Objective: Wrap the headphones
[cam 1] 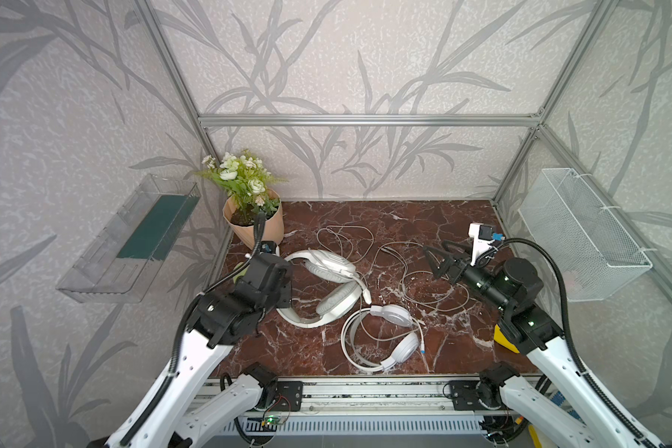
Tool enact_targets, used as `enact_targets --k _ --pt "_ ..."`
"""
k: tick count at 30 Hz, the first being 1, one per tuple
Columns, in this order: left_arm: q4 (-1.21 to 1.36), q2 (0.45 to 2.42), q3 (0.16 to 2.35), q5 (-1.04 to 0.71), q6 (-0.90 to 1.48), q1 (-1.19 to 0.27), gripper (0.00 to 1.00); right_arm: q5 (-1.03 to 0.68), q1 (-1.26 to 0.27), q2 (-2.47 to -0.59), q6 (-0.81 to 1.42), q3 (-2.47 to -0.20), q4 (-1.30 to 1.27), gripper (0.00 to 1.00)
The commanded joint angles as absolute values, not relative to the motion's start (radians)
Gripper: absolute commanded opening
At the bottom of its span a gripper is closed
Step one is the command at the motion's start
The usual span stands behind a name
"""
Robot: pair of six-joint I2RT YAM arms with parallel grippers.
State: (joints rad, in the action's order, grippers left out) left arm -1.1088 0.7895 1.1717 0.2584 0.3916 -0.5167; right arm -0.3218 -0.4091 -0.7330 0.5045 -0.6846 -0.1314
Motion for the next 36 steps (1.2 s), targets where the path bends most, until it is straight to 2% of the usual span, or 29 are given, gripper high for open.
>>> enact_targets --k 1,7,14,22,26,30,33,36 --pt "-0.98 0.717 1.226 0.078 0.248 -0.516 0.0 -0.386 -0.449 -0.744 0.422 -0.607 -0.298 0.99" --pt "-1.103 0.808 1.335 -0.02 0.215 -0.516 0.0 -0.483 -0.537 -0.866 0.339 -0.594 -0.475 0.98" --pt "-1.165 0.844 1.448 -0.07 0.271 -0.515 0.0 -0.389 -0.764 -0.997 0.111 -0.588 -0.604 0.97" --pt "-1.22 0.895 1.569 -0.132 0.324 -0.516 0.0 -0.357 -0.819 -1.247 0.132 -0.616 -0.879 0.98" --pt "-1.224 0.917 1.596 -0.148 0.343 -0.515 0.0 -0.34 -0.855 -1.357 0.131 -0.661 -0.936 0.98" --pt "-1.233 0.943 1.626 -0.133 0.355 -0.516 0.0 -0.308 -0.865 -1.486 0.138 -0.7 -0.997 0.97" --pt "-1.252 0.958 1.661 -0.09 0.363 -0.516 0.0 -0.322 -0.864 -1.615 0.161 -0.676 -1.232 0.96" --pt "-1.264 0.974 1.677 -0.061 0.372 -0.515 0.0 -0.348 -0.868 -1.7 0.219 -0.682 -1.296 0.94"
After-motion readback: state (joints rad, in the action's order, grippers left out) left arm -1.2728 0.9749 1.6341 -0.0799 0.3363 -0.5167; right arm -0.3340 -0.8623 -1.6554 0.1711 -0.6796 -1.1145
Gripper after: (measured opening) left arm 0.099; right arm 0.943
